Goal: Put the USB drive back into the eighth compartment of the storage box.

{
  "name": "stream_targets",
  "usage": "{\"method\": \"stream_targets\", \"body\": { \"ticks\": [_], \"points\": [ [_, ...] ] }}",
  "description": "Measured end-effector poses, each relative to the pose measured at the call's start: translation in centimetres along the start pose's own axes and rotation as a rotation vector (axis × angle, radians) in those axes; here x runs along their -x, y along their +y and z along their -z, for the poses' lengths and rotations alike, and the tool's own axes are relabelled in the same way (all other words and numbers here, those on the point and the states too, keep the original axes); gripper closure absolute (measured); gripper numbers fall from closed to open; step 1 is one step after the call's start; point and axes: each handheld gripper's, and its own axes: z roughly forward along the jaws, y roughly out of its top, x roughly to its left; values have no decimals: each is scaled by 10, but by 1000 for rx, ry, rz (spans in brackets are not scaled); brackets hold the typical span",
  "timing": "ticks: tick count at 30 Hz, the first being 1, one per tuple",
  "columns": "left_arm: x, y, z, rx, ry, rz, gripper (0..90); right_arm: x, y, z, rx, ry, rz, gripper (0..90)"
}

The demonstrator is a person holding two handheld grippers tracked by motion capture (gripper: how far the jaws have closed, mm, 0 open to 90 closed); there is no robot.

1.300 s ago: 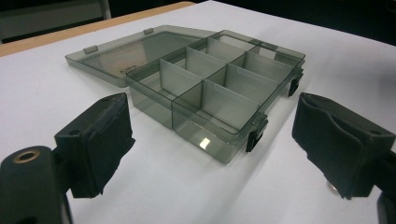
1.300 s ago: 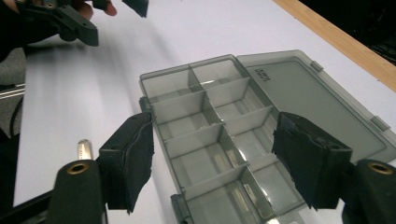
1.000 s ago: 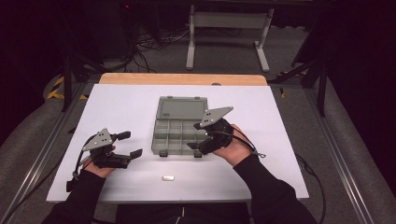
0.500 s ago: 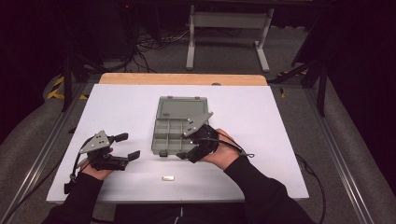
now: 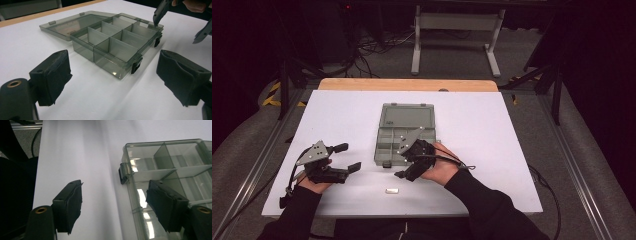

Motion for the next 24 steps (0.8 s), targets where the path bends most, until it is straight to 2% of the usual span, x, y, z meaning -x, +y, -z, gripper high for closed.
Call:
{"method": "stream_targets", "body": {
  "ticks": [5,14,24],
  "points": [
    [-2,1,1,4,1,-1,129,-4,2,-9,-34,14,-5,298],
    [-2,1,0,5,-1,2,129,-11,6,-26,-77,48,23,303],
    [-2,2,-1,1,0,-4,129,-22,8,-35,-129,77,36,328]
  ]
}}
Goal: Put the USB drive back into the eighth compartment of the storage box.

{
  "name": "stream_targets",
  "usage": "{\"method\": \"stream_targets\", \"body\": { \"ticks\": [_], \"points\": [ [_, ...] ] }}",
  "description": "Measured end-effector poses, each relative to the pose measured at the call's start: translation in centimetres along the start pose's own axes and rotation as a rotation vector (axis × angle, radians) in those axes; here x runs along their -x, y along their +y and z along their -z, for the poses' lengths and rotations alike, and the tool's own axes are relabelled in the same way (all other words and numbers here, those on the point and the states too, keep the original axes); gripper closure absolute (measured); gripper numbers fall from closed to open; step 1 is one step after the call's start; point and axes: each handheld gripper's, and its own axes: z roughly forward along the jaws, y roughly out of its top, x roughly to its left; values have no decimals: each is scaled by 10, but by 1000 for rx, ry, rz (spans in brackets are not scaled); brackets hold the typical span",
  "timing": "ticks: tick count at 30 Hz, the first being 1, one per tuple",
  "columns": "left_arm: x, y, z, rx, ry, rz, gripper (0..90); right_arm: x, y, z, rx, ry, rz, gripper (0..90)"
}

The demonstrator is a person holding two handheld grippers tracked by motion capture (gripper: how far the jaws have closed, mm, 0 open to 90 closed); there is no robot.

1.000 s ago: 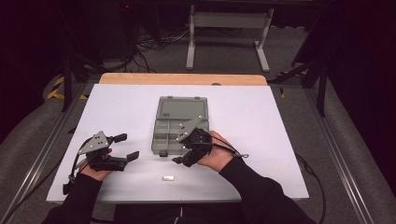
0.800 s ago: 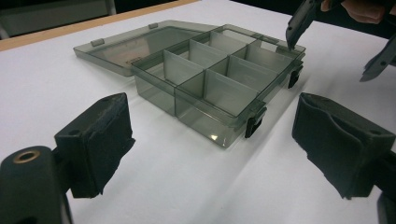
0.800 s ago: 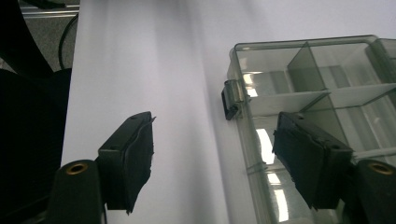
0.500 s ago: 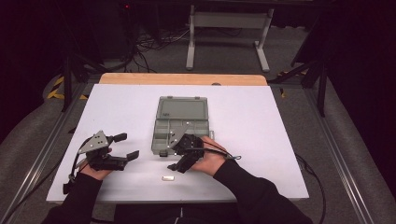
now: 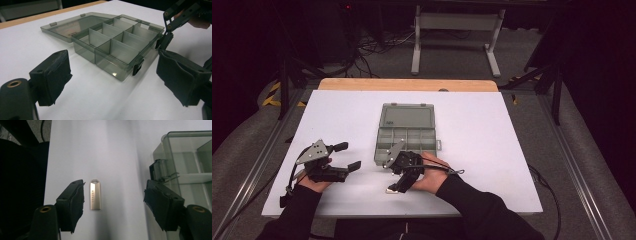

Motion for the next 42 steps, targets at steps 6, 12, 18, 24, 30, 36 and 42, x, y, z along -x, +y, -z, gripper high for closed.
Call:
{"method": "stream_targets", "body": {
  "ticks": [6,12,18,24,30,36,42],
  "points": [
    [0,0,0,2,-1,7,129,-4,1,-4,-42,24,-10,351],
    [0,0,0,0,0,-2,129,-5,2,-9,-82,62,-45,386],
    [0,0,0,-1,0,-2,129,-8,2,-13,-110,59,-35,415],
    [0,1,0,1,0,-3,129,-13,3,-16,-119,44,-20,469],
    [1,0,0,3,-1,0,129,-18,3,-19,-132,21,8,549],
    [1,0,-1,0,-4,2,129,-21,2,-23,-142,12,34,663],
    [1,0,-1,-2,-3,3,129,-23,1,-26,-155,13,47,758]
  ]
}}
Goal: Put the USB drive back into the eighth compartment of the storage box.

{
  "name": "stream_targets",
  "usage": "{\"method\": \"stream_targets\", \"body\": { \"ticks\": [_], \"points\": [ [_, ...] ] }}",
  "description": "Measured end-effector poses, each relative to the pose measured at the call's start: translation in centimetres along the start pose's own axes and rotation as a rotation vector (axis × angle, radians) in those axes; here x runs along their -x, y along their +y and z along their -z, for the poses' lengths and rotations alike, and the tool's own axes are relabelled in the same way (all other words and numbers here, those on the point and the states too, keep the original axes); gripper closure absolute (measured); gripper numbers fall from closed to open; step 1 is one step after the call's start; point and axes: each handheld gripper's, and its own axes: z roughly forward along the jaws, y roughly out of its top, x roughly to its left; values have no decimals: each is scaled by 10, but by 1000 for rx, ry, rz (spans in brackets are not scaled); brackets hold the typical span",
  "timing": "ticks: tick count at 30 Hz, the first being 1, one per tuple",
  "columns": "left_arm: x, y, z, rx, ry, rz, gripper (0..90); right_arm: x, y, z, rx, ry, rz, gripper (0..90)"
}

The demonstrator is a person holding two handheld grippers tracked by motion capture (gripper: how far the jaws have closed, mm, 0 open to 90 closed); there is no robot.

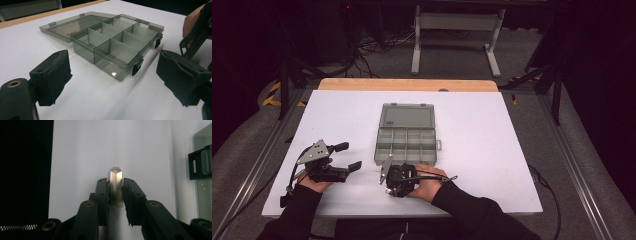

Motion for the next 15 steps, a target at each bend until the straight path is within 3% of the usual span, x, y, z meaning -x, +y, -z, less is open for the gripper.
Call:
{"method": "stream_targets", "body": {
  "ticks": [15],
  "points": [
    [0,0,0,1,-1,-5,129,-1,-1,0,3,6,-9,792]
  ]
}}
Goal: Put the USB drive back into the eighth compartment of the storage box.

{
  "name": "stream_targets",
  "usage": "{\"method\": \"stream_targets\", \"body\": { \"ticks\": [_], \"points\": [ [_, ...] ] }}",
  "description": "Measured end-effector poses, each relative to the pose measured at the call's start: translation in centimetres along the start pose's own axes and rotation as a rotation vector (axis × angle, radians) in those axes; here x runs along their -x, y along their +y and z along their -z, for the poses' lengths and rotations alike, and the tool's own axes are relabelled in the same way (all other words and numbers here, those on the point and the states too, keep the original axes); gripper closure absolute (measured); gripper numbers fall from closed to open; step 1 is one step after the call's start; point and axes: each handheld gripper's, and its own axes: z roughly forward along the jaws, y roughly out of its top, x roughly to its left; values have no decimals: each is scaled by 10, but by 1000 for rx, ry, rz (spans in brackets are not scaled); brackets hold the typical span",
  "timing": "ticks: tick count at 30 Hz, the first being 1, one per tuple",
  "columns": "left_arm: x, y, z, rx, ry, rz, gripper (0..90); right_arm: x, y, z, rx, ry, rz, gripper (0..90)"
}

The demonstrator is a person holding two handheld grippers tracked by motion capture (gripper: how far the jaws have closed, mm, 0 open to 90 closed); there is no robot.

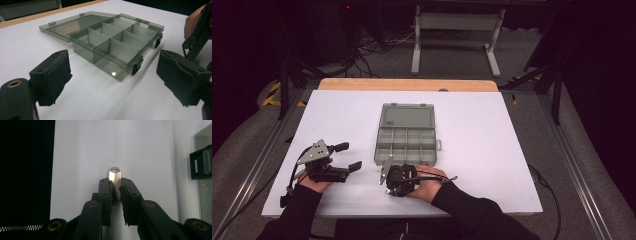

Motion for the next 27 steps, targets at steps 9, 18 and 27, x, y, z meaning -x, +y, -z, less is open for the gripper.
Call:
{"method": "stream_targets", "body": {
  "ticks": [9,18,27],
  "points": [
    [0,0,0,1,0,3,129,-1,0,1,2,-14,-2,794],
    [0,0,0,0,0,2,129,2,-2,19,43,-34,-13,794],
    [0,0,-1,-3,2,3,129,9,-8,40,75,-67,-29,794]
  ]
}}
